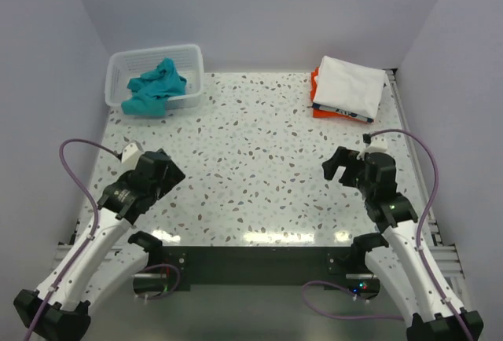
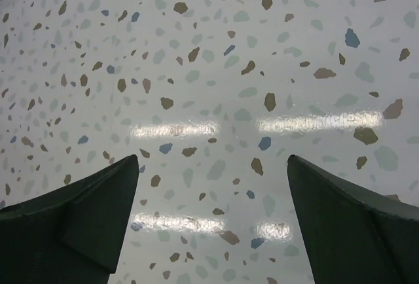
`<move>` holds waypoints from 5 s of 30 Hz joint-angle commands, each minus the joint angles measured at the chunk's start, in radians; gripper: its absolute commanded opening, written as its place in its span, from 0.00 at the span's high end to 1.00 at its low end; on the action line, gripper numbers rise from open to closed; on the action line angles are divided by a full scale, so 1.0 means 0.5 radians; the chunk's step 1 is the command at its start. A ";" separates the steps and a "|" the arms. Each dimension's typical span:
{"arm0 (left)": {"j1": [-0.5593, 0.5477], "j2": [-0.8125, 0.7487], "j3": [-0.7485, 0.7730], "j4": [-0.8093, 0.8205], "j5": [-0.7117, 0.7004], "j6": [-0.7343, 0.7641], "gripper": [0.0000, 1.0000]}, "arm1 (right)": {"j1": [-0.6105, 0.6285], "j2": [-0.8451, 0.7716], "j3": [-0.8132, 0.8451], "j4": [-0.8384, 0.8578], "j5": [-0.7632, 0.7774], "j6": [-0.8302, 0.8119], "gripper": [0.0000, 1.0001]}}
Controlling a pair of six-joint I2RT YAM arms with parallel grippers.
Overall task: Fold and stack the t-shirts
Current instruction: Grab the tshirt from the pile, then move the tshirt to the center of the board, then flatten the tshirt out
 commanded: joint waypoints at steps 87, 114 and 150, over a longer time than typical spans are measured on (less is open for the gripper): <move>0.237 1.186 2.100 1.677 1.022 0.955 1.00 | -0.004 -0.107 -0.168 0.268 -0.233 0.081 0.01; -0.561 1.054 0.956 1.283 -0.025 0.596 0.95 | -0.007 -0.065 -0.119 0.068 0.092 0.121 0.01; 0.136 1.152 -0.211 1.209 0.668 0.283 0.03 | 0.478 0.466 -0.082 -0.328 -0.141 0.486 0.05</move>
